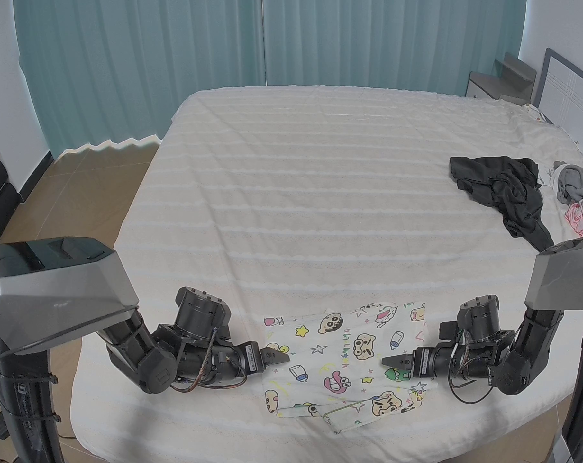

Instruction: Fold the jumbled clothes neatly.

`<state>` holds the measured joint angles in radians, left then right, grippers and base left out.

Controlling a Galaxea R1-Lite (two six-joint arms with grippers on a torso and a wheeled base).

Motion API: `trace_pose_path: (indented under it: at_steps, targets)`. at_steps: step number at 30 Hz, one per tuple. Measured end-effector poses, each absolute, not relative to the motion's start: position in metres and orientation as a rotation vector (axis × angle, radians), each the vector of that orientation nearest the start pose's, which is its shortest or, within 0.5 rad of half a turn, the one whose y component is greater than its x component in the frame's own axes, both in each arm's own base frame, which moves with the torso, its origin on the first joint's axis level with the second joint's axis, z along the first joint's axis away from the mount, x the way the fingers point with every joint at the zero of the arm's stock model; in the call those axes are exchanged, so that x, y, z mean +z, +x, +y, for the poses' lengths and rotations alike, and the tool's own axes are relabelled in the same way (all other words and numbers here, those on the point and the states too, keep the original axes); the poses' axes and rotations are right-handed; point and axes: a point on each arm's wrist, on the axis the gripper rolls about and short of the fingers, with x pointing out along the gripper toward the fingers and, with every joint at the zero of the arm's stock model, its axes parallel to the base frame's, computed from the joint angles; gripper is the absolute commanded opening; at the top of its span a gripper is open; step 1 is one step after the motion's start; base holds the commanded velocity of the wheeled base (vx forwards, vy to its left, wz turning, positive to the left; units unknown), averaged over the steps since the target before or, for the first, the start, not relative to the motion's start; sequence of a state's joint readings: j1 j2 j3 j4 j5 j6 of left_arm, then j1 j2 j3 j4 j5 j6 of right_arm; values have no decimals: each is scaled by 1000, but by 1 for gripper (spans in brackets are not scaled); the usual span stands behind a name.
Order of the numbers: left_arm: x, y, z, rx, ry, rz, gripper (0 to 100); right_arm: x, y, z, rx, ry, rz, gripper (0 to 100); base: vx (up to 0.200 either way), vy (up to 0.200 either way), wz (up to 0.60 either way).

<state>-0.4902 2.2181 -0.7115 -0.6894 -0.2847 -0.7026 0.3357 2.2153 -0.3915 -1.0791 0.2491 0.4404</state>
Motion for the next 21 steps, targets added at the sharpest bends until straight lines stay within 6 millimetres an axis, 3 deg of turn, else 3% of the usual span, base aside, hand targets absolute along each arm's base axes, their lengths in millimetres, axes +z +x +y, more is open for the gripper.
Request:
trace_pose_path:
  at_steps: [17,18,19,21]
  targets:
    - [-4,290,-193,-463,-549,1062,100,-16,265,111,408,440,850,100,0,0,0]
    - [-4,289,-194,-464,-550,1064,0,-16,265,111,408,441,851,100,0,0,0]
    - [-4,288,-196,-468,-549,1065,0,-16,265,112,409,440,852,0,0,0,0]
    - [-4,287,-197,-473,-547,1068,0,-17,265,114,412,439,856,0,0,0,0]
